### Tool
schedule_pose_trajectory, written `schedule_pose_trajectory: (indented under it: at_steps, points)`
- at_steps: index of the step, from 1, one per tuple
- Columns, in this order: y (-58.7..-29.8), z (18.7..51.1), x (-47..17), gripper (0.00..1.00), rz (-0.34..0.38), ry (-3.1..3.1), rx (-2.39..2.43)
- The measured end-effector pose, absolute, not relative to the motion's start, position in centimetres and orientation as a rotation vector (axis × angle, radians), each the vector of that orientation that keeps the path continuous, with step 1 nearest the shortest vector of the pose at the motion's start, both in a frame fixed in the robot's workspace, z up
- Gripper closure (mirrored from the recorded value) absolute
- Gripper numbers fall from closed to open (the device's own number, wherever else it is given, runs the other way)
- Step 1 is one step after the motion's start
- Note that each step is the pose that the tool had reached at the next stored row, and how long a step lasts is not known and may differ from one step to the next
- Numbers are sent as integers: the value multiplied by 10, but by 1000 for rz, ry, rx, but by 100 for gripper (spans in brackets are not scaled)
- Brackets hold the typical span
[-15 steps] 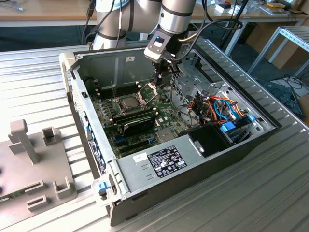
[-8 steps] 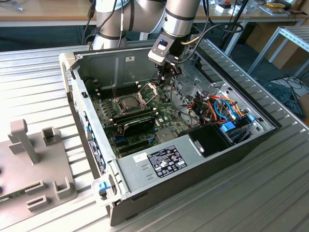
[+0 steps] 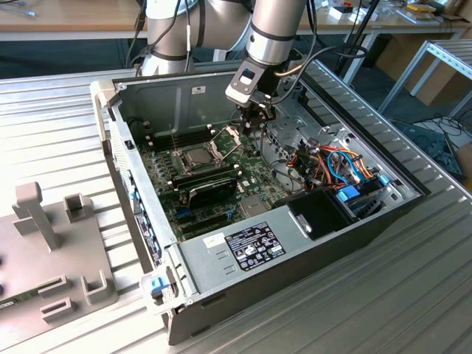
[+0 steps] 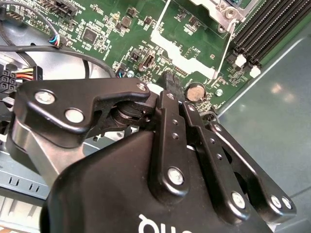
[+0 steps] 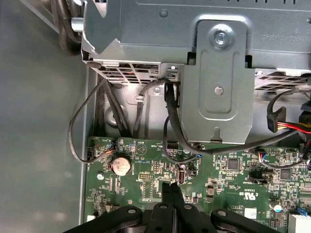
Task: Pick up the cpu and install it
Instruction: 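Close the cpu cover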
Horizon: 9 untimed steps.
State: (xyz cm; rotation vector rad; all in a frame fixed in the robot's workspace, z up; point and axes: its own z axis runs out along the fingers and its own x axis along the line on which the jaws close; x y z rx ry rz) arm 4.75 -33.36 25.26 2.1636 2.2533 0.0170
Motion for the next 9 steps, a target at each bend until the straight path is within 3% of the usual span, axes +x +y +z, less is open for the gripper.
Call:
schedule_pose_trajectory:
  at_steps: [9]
  points:
    - [-334, 249, 44, 89, 17, 2253, 2163]
